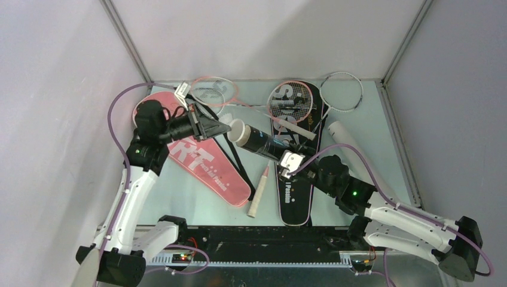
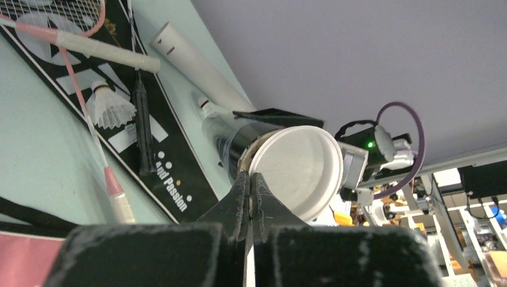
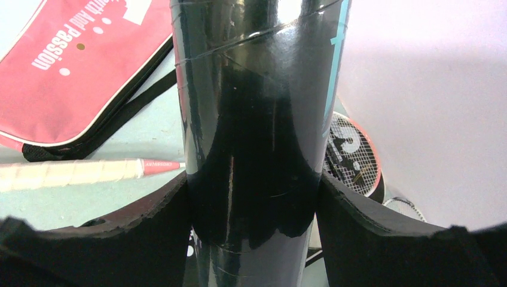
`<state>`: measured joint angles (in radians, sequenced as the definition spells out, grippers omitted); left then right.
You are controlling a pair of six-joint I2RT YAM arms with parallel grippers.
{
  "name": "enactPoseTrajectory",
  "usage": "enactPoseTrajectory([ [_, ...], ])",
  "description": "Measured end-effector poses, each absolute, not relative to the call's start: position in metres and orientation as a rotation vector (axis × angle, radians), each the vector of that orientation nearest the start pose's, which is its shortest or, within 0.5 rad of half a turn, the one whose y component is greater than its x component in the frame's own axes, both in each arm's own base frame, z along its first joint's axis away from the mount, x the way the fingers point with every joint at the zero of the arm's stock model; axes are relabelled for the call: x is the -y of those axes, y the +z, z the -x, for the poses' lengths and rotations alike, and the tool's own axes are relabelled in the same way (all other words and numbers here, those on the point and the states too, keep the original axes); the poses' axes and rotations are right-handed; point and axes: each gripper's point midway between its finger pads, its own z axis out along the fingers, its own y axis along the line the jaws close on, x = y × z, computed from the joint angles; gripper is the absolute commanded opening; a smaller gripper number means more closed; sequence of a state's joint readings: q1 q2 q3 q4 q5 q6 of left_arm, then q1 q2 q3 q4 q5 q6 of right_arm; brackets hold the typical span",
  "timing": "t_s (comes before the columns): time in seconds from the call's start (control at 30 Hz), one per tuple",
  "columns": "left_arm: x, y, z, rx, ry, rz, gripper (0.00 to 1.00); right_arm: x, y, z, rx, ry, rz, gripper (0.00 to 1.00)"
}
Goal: Pack up the badminton gear
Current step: Close the lid on the shuttle tube.
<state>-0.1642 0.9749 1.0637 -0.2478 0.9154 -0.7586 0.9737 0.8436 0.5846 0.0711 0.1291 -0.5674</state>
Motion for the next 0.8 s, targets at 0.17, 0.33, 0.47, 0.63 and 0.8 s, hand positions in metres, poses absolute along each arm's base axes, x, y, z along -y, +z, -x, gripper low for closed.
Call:
enactPoseTrajectory([
  [0.17,0.202,0.345,-0.224,-1.948,-1.435,-0.222,0.00,-0.252,0.228,-0.224,-1.318,0.185,1.152,0.31],
  [0.33,0.206,0.342,-0.219,-1.975,-1.431,-0.249,0.00,-0.253,0.230,-0.225,-1.316,0.184,1.150,0.31],
  [0.47,0.206,0.340,-0.217,-1.985,-1.428,-0.257,0.00,-0.254,0.230,-0.225,-1.314,0.182,1.154,0.31],
  [0.63,0.208,0.335,-0.218,-2.008,-1.428,-0.253,0.00,-0.254,0.229,-0.224,-1.311,0.186,1.162,0.31],
  [0.8,0.209,0.332,-0.221,-2.017,-1.421,-0.247,0.00,-0.255,0.226,-0.222,-1.314,0.191,1.176,0.31],
])
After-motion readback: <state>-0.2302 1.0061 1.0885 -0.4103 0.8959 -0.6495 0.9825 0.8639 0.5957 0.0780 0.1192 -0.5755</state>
